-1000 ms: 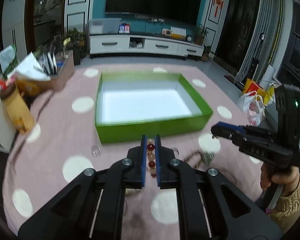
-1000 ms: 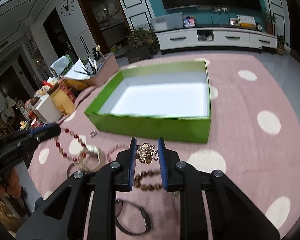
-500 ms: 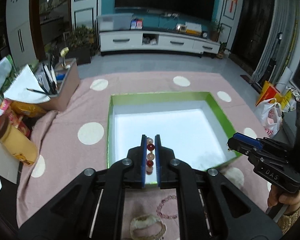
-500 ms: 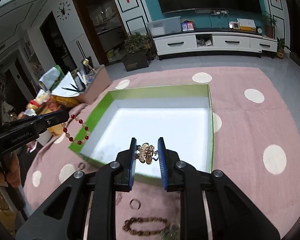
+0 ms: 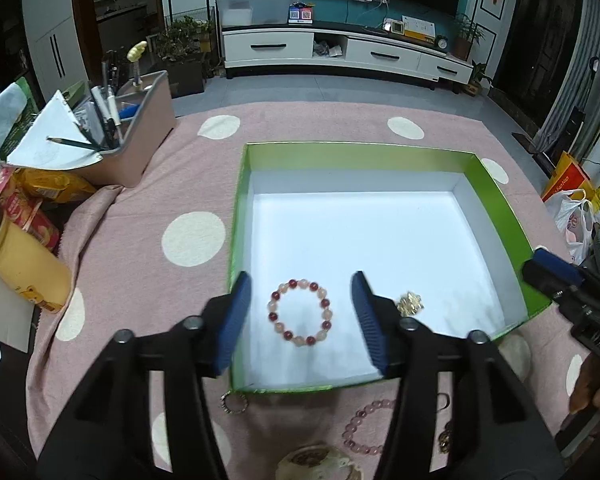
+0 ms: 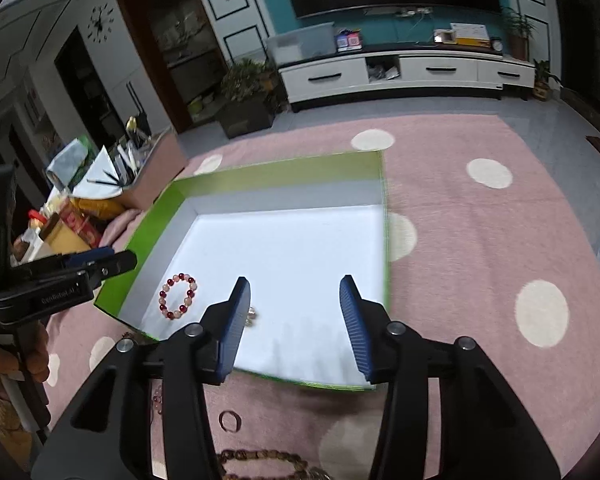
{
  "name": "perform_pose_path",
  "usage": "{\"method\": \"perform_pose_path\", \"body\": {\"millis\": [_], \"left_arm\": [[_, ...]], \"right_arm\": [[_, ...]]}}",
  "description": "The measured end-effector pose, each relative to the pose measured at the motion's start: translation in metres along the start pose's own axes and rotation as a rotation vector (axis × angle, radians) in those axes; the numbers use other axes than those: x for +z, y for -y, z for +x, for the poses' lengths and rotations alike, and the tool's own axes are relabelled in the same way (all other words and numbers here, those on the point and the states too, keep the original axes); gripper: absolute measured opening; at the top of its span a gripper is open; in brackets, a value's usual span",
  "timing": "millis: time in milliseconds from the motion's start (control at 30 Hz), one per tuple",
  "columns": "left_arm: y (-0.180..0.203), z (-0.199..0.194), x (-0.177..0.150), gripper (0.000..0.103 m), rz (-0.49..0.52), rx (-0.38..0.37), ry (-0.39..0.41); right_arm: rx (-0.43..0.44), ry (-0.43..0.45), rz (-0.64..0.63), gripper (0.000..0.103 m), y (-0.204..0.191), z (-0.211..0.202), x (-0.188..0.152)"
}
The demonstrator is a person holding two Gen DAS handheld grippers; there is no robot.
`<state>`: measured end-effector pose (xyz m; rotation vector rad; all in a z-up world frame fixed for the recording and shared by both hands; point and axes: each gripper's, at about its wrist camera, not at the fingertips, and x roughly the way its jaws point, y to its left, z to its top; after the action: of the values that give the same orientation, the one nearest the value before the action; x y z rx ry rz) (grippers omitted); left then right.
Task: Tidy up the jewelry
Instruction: 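Open both grippers over the box and withdraw toward the jewelry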
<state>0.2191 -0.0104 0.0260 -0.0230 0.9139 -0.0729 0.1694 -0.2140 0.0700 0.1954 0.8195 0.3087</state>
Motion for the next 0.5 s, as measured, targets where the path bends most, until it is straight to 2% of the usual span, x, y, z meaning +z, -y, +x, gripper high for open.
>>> {"method": "perform_pose_path", "body": {"millis": [133,267,500], "left_arm": [[-0.011,-0.018,-0.012,0.066,-0.008,0.006,0.028],[-0.026,-0.037,-0.031,0.069,-0.042,0.009,0.038],[-0.055,-0.063,-0.079,0.069,-0.104,0.035,0.027]], "right_arm": [[-0.005,0.019,0.029,0.048,0.011,-0.022,-0.010],[-0.004,0.023,0.061,0.049,0.021,-0.043,-0.027],[0.012,0.003,0.083,0.049,0.020,-0.070,-0.062]]}}
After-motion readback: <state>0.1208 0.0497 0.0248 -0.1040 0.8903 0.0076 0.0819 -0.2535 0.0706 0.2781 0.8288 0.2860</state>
